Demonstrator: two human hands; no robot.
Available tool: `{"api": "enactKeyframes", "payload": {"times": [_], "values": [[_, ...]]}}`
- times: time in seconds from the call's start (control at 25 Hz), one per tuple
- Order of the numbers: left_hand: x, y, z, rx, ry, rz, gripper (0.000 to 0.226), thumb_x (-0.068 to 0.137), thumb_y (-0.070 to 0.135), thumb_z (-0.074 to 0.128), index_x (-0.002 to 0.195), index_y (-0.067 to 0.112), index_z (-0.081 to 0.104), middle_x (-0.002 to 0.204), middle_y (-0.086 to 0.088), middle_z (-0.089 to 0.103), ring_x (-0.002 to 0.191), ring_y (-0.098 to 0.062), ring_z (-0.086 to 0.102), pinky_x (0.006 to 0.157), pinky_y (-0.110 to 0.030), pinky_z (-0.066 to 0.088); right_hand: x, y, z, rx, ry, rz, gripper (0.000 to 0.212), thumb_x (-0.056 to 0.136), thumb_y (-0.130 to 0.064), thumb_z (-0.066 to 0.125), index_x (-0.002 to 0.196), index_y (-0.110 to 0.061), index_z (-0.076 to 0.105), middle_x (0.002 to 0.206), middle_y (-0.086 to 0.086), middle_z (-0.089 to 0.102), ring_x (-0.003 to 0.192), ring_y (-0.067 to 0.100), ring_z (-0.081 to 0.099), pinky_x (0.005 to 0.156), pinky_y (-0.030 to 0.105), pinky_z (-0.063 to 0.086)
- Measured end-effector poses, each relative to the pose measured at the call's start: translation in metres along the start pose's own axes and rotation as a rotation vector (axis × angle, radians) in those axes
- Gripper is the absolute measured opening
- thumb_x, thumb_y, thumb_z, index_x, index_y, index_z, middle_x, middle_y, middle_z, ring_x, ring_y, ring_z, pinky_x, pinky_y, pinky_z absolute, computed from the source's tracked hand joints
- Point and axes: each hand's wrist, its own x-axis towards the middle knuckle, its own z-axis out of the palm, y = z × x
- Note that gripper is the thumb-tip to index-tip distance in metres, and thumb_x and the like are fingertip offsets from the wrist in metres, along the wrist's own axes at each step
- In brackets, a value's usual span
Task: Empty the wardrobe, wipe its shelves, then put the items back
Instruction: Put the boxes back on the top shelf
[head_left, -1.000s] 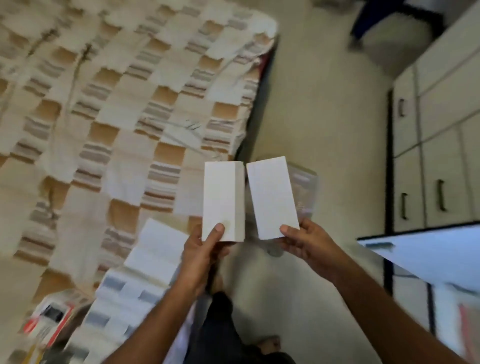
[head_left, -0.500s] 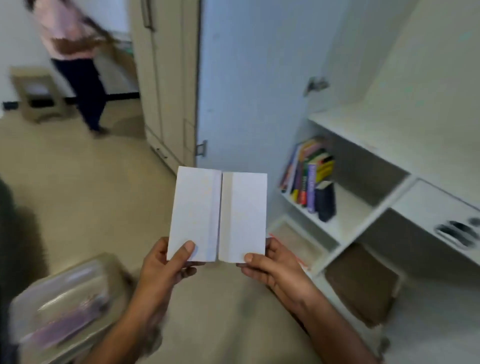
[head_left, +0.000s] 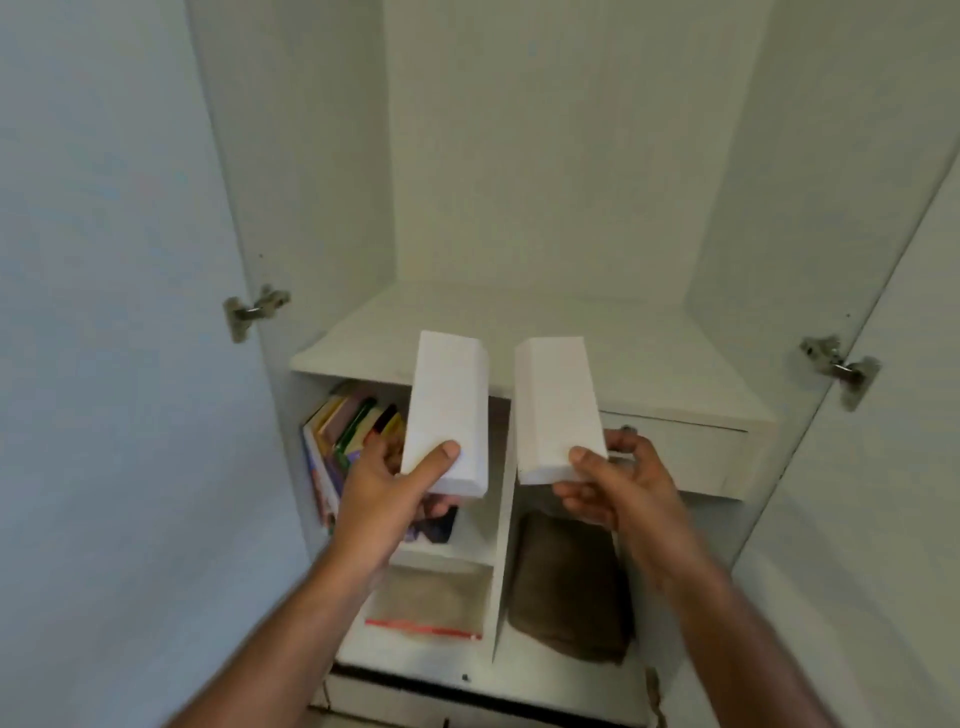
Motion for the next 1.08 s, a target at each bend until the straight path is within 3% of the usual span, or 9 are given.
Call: {"api": "enactKeyframes", "payload": {"times": [0.16,0.36,0.48,0.6,0.76,0.84,0.96,1.08], "values": [[0.106,0.028,0.049,0.046,-0.165,-0.021,0.067,0.080,0.035,0.083,0.134,0.023,0.046,0.116,-0.007,0.064,0.094,-0.028,0.072,0.066,-0.041,0.064,0.075,-0.026,-0.015,0.006,0.252,-0.032,0.054,0.084,-0.030,0.079,0.127,-0.017,0.049,0.101,0.017,0.074,0.082,0.029,0.076,0.079,0.040,0.062],[0.199,0.027,0.114,0.120,-0.304,-0.122,0.067,0.082,0.039,0.081,0.135,0.018,0.047,0.127,-0.010,0.055,0.092,-0.024,0.068,0.063,-0.040,0.064,0.144,-0.041,-0.035,-0.002,0.416,-0.039,0.057,0.083,-0.034,0.080,0.126,-0.012,0.050,0.099,0.018,0.072,0.080,0.028,0.076,0.080,0.041,0.062],[0.231,0.013,0.151,0.139,-0.337,-0.141,0.068,0.082,0.039,0.081,0.135,0.014,0.047,0.125,-0.011,0.055,0.089,-0.025,0.070,0.065,-0.043,0.064,0.178,-0.043,-0.048,-0.048,0.452,-0.021,0.056,0.083,-0.035,0.080,0.124,-0.011,0.050,0.104,0.018,0.070,0.078,0.028,0.077,0.077,0.040,0.062],[0.266,0.001,0.181,0.154,-0.454,-0.162,0.069,0.080,0.034,0.084,0.134,0.012,0.046,0.116,-0.007,0.058,0.087,-0.027,0.072,0.072,-0.042,0.064,0.218,-0.042,-0.066,-0.075,0.496,-0.001,0.053,0.083,-0.038,0.080,0.120,-0.013,0.051,0.095,0.019,0.073,0.075,0.029,0.076,0.078,0.043,0.063],[0.317,-0.014,0.218,0.389,-0.643,-0.077,0.076,0.073,0.015,0.089,0.137,0.009,0.048,0.116,-0.012,0.063,0.076,-0.024,0.071,0.073,-0.039,0.063,0.279,-0.043,-0.107,-0.186,0.528,0.011,0.052,0.081,-0.042,0.080,0.114,-0.012,0.054,0.087,0.020,0.075,0.067,0.028,0.074,0.070,0.038,0.063],[0.343,-0.023,0.243,0.537,-0.634,0.003,0.072,0.075,0.018,0.088,0.136,0.008,0.051,0.105,-0.009,0.063,0.068,-0.025,0.067,0.073,-0.042,0.063,0.314,-0.042,-0.129,-0.243,0.553,0.026,0.051,0.080,-0.042,0.081,0.112,-0.011,0.057,0.090,0.018,0.075,0.070,0.029,0.076,0.078,0.043,0.063],[0.383,-0.030,0.284,0.797,-0.596,0.170,0.067,0.080,0.034,0.084,0.133,0.006,0.055,0.119,-0.012,0.062,0.094,-0.031,0.067,0.084,-0.045,0.059,0.364,-0.048,-0.153,-0.339,0.631,0.018,0.044,0.082,-0.038,0.078,0.107,-0.006,0.062,0.097,0.018,0.073,0.072,0.030,0.076,0.080,0.040,0.062],[0.417,-0.042,0.326,0.857,-0.540,0.229,0.064,0.083,0.036,0.080,0.134,0.008,0.052,0.121,-0.013,0.064,0.108,-0.031,0.063,0.091,-0.039,0.054,0.411,-0.054,-0.173,-0.766,0.730,-0.059,0.043,0.087,-0.038,0.072,0.115,-0.006,0.062,0.114,0.017,0.064,0.094,0.032,0.069,0.092,0.036,0.053]]}}
